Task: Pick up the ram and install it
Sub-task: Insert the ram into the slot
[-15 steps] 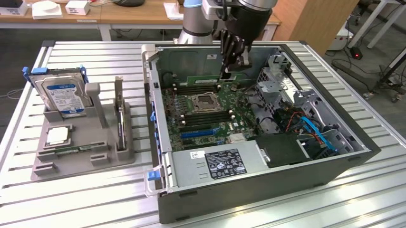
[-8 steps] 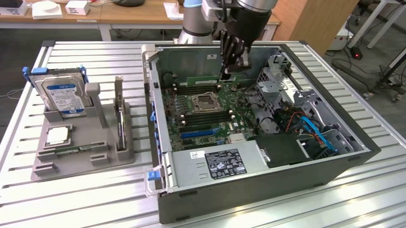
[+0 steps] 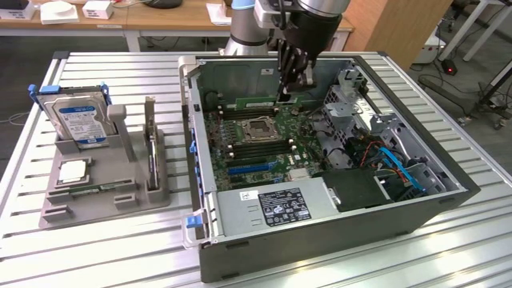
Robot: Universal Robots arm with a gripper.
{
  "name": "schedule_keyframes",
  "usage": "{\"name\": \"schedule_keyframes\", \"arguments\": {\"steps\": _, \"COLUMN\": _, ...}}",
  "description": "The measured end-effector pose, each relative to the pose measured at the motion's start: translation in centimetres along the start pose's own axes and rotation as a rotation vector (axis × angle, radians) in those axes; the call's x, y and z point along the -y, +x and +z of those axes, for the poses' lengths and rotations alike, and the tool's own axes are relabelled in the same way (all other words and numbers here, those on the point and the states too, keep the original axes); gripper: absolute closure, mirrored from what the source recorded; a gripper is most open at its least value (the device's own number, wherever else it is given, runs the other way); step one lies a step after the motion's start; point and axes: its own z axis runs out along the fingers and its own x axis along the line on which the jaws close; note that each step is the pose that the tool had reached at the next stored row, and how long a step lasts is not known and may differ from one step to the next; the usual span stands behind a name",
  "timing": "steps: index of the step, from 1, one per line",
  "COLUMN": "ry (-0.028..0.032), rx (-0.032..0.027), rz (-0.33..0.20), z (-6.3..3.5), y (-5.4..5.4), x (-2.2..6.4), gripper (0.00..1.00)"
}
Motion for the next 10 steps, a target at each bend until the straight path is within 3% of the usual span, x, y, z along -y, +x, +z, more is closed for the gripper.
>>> {"name": "schedule_keyframes", "arguments": {"steps": 10, "ry": 0.0000, "rx": 0.0000, "rz": 0.000, "z": 0.22, "y": 0.02, "x": 0.01, "gripper": 0.89}}
